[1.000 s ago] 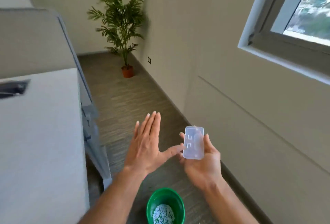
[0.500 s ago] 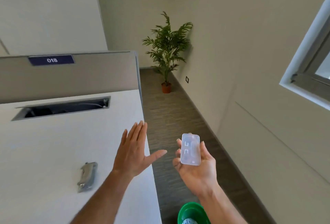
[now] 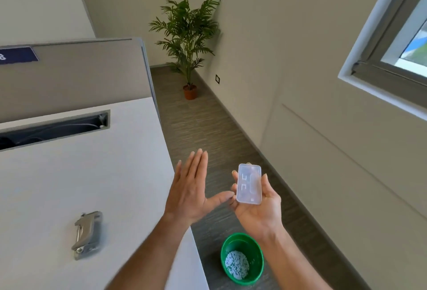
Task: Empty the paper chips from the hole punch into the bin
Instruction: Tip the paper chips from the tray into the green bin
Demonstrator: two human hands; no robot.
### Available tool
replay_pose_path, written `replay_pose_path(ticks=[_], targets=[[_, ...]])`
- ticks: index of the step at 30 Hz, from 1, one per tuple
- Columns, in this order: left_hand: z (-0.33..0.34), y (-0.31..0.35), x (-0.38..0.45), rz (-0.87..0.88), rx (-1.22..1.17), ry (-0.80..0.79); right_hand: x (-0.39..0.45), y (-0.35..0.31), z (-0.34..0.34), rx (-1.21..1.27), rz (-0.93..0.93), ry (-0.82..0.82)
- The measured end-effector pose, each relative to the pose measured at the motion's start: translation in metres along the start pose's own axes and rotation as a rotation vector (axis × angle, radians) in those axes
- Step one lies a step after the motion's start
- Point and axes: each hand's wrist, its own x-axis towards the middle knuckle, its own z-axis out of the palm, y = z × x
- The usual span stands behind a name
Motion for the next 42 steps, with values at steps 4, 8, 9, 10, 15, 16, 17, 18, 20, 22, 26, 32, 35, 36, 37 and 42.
replay_pose_path(ticks=[4,8,9,10,15,16,17,18,20,22,26,32,35,36,37,42], targets=[[0.042,0.035,0.006,0.060,-0.034,-0.064,0.005,-0.024,-0.050,-0.040,-0.045,0.129],[0.102,0.065,-0.003,0.074,-0.075,-0.139,0.015,-0.038,-0.114,-0.103,-0.058,0.253],[0.119,0.071,-0.007,0.078,-0.073,-0.160,0.019,-0.040,-0.130,-0.116,-0.065,0.283],[0.137,0.076,-0.012,0.077,-0.073,-0.180,0.024,-0.041,-0.148,-0.126,-0.072,0.309],[0.220,0.083,-0.024,0.043,-0.043,-0.272,0.059,-0.036,-0.229,-0.188,-0.079,0.391],[0.237,0.083,-0.027,0.040,-0.036,-0.284,0.067,-0.032,-0.246,-0.211,-0.079,0.403],[0.249,0.082,-0.028,0.040,-0.029,-0.292,0.073,-0.029,-0.256,-0.240,-0.078,0.409],[0.269,0.079,-0.031,0.040,-0.023,-0.304,0.082,-0.024,-0.274,-0.270,-0.080,0.416],[0.307,0.069,-0.035,0.044,-0.006,-0.324,0.100,-0.015,-0.306,-0.353,-0.075,0.399],[0.341,0.055,-0.040,0.050,0.022,-0.341,0.118,-0.005,-0.334,-0.453,-0.068,0.371],[0.400,0.029,-0.050,0.064,0.059,-0.371,0.158,0.011,-0.388,-0.651,-0.102,0.315],[0.473,-0.002,-0.068,0.095,0.157,-0.413,0.214,0.045,-0.459,-1.377,-0.179,0.365],[0.499,-0.014,-0.082,0.071,0.179,-0.450,0.227,0.065,-0.494,-1.827,-0.245,0.293],[0.505,-0.017,-0.087,0.059,0.184,-0.460,0.229,0.070,-0.500,-1.919,-0.249,0.281],[0.510,-0.019,-0.091,0.051,0.185,-0.467,0.231,0.074,-0.504,-1.982,-0.263,0.282],[0.519,-0.027,-0.103,0.036,0.196,-0.493,0.235,0.088,-0.509,-1.995,-0.377,0.365]])
